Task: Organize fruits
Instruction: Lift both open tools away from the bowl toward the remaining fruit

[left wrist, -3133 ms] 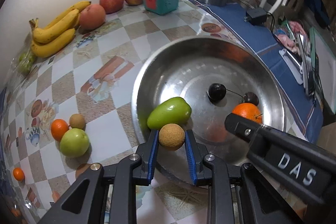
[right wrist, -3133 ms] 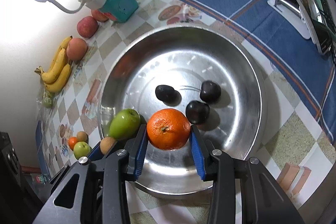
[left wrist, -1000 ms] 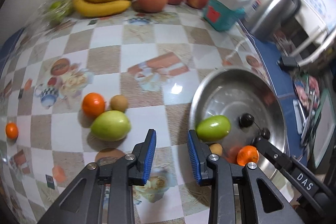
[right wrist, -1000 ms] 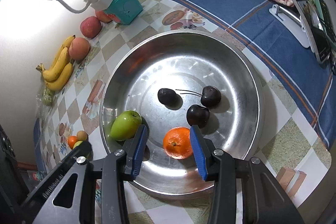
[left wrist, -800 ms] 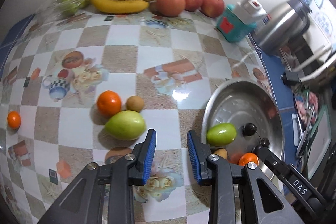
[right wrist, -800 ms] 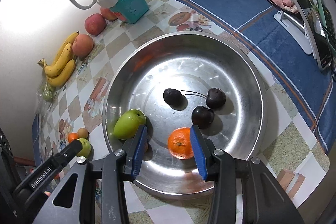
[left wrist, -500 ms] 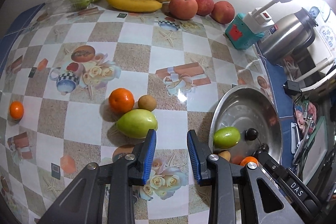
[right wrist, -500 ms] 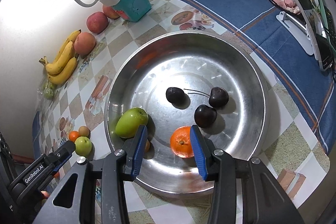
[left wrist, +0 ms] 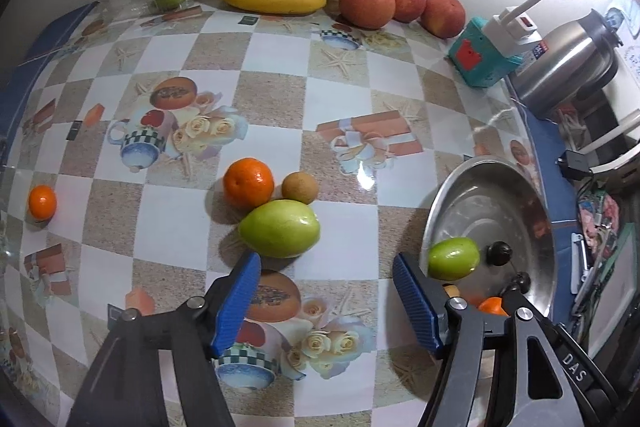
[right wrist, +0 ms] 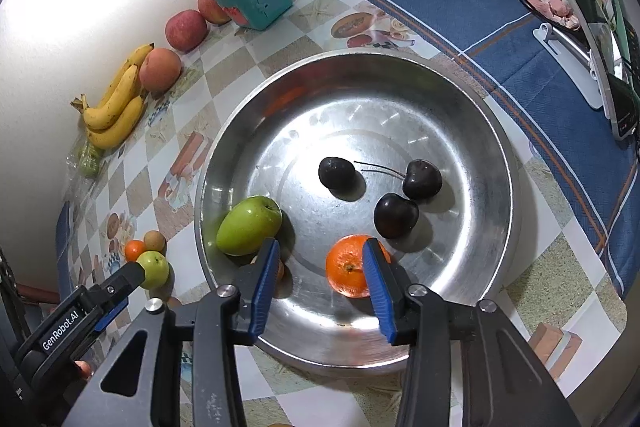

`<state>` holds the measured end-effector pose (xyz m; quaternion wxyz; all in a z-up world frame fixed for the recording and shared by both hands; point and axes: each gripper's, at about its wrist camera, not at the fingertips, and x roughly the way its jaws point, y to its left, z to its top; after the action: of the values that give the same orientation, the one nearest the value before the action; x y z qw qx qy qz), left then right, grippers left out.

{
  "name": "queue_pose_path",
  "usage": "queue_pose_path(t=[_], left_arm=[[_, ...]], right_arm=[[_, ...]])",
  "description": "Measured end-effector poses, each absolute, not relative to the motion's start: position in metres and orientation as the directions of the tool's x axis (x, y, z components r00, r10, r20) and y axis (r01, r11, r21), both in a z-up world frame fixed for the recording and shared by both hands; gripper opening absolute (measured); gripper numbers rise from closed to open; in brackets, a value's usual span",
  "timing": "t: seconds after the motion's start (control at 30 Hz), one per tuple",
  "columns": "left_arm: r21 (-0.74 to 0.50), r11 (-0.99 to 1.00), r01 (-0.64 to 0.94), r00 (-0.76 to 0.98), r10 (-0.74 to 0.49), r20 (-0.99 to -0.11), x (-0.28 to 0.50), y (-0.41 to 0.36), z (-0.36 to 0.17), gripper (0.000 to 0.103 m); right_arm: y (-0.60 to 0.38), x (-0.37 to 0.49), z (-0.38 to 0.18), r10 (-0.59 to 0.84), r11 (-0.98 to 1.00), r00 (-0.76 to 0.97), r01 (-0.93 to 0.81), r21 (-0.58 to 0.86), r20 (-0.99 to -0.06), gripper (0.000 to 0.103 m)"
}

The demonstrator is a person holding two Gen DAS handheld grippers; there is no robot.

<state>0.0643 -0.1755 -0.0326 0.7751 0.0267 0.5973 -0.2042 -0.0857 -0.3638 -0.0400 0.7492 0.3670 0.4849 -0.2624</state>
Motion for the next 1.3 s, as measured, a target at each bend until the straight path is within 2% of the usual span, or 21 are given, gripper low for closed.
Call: queue_pose_path(t=[0.03, 0.1, 0.17, 0.2, 0.23, 0.27, 0.47, 0.53, 0.7, 0.97, 1.3], left_arm=[[-0.193, 0.918, 0.345, 0.204, -0.274, -0.940, 0.065, -0.175, -0.034, 0.080], [-0.167, 0.925, 0.340, 0.212, -0.249, -0.945, 0.065, -0.175, -0.035, 0.086], [-0.145, 0.930, 0.337, 0.222, -0.229, -0.948, 0.065, -0.174, -0.036, 0.091], [-0.136, 0.933, 0.334, 0.228, -0.220, -0.949, 0.066, -0.173, -0.037, 0.094], [-0.132, 0.934, 0.331, 0.230, -0.215, -0.949, 0.066, -0.173, -0.038, 0.101], [-0.131, 0.936, 0.327, 0.230, -0.214, -0.949, 0.067, -0.172, -0.038, 0.103], [-0.119, 0.938, 0.325, 0.233, -0.201, -0.951, 0.067, -0.171, -0.041, 0.103], [-0.111, 0.939, 0.325, 0.238, -0.195, -0.952, 0.067, -0.171, -0.041, 0.103], [-0.084, 0.940, 0.331, 0.247, -0.172, -0.954, 0.067, -0.172, -0.044, 0.103], [-0.054, 0.932, 0.358, 0.274, -0.161, -0.948, 0.065, -0.175, -0.041, 0.103], [0.066, 0.907, 0.417, 0.367, -0.102, -0.925, 0.067, -0.172, -0.027, 0.103]], right_arm=[[-0.364, -0.085, -0.041, -0.036, 0.595, 0.389, 0.748, 0.293, -0.920, 0.059], [-0.363, -0.084, -0.041, -0.038, 0.599, 0.385, 0.747, 0.288, -0.922, 0.060], [-0.363, -0.084, -0.041, -0.044, 0.605, 0.380, 0.746, 0.278, -0.924, 0.068], [-0.363, -0.084, -0.041, -0.049, 0.608, 0.374, 0.747, 0.269, -0.926, 0.076], [-0.363, -0.083, -0.042, -0.053, 0.612, 0.369, 0.746, 0.262, -0.928, 0.078], [-0.363, -0.083, -0.042, -0.054, 0.614, 0.368, 0.745, 0.260, -0.928, 0.078], [-0.362, -0.082, -0.043, -0.057, 0.627, 0.363, 0.738, 0.249, -0.930, 0.079], [-0.362, -0.082, -0.043, -0.061, 0.629, 0.360, 0.738, 0.245, -0.931, 0.091], [-0.363, -0.081, -0.042, -0.079, 0.632, 0.356, 0.740, 0.230, -0.931, 0.096], [-0.363, -0.082, -0.042, -0.090, 0.627, 0.360, 0.745, 0.228, -0.929, 0.096], [-0.360, -0.081, -0.040, -0.076, 0.627, 0.395, 0.733, 0.264, -0.915, 0.096]])
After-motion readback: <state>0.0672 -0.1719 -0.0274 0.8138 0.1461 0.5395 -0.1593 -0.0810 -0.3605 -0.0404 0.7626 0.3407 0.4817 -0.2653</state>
